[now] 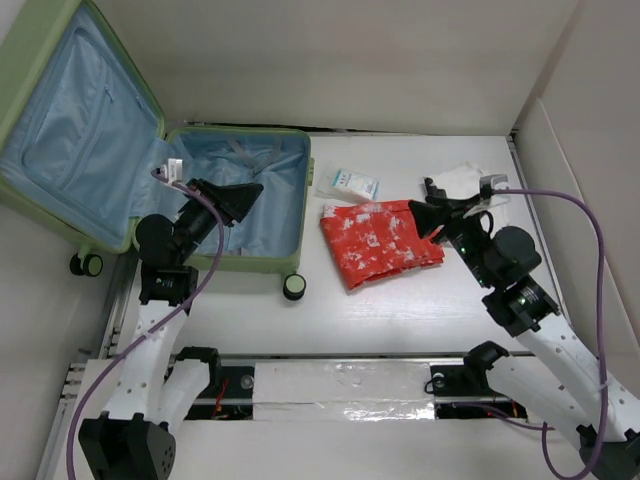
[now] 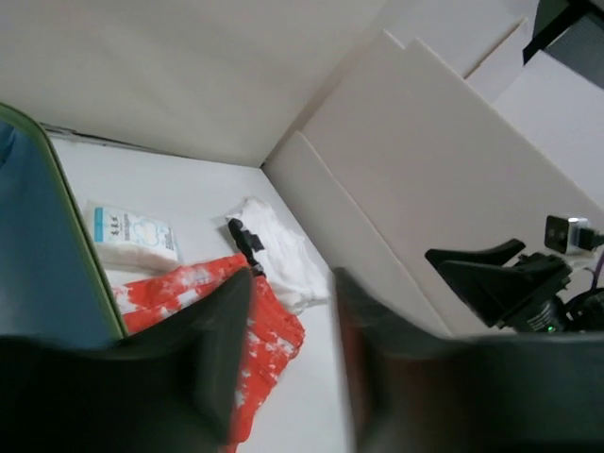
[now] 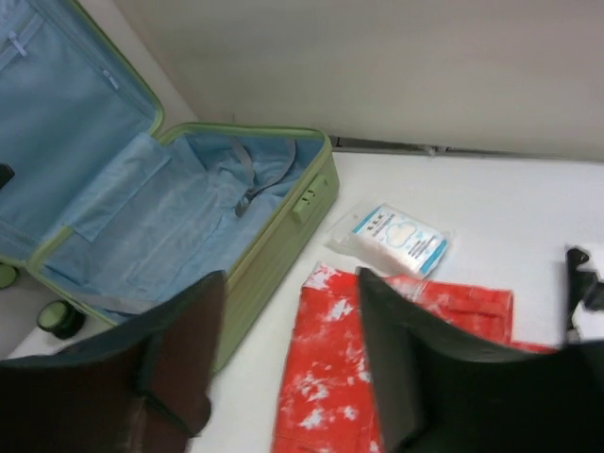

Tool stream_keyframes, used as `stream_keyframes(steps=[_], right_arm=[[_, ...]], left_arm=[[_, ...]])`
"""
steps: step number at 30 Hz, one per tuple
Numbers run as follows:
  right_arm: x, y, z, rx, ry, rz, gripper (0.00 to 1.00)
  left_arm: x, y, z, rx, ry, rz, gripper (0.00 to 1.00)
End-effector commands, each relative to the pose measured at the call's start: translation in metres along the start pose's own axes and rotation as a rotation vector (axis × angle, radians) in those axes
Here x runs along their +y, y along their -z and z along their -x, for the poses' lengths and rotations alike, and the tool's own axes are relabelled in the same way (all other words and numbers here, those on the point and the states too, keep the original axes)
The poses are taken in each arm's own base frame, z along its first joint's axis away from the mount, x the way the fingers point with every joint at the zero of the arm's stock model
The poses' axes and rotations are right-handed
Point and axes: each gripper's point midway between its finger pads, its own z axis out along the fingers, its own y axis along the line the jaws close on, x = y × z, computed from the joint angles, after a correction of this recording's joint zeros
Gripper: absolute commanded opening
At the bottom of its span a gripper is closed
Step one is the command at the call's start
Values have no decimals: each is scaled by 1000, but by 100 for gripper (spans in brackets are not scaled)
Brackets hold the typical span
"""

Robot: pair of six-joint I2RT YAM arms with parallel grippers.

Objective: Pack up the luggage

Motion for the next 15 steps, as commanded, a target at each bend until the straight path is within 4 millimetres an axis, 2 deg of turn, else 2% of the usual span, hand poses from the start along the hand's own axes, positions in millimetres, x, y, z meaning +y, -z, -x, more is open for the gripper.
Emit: stream_keyframes(steps=[1,2,3,4,5,6,7,8,9,10,11,12,13,14,15], right_arm=[[-12,7,26,-58,-20,-88,49],[-15,9,25,-58,-33,-109,31],[-18,12,26,-64,-33,-125,25],[-24,14,26,-68,-31,-159,21],[-28,16,24,-60,-30,-180,12],[-33,18,21,-50,-27,-204,8],[-42,24,23,-63,-30,-254,3],[-46,27,26,-73,-45,-282,0],[-52,31,29,-83,-44,-311,0],[-54,36,31,-88,-41,-324,0],[-58,40,34,-95,-36,-347,0],[-59,43,35,-96,-35,-357,0],[-60,50,38,-94,-33,-364,0],[-59,53,40,-95,-35,-361,5],[-58,56,42,-94,-35,-356,6]], left_arm=[[-41,-10,14,-30,-21,-152,25],[-48,-15,14,-25,-24,-179,18],[-42,-30,4,19,-5,-167,13],[-61,-40,11,21,-27,-204,4],[-75,-56,-1,41,-7,-214,1],[-74,-80,-10,77,-32,-182,0],[-79,-93,-21,103,-45,-170,0],[-91,-108,-41,122,-49,-144,0],[-72,-122,-68,190,-82,-63,0],[-76,-130,-72,190,-94,-48,0],[-65,-134,-82,195,-96,9,0],[-59,-134,-108,240,-96,42,0],[-45,-128,-134,282,-120,91,0],[-23,-125,-142,242,-170,227,0],[-26,-111,-188,340,-233,276,0]])
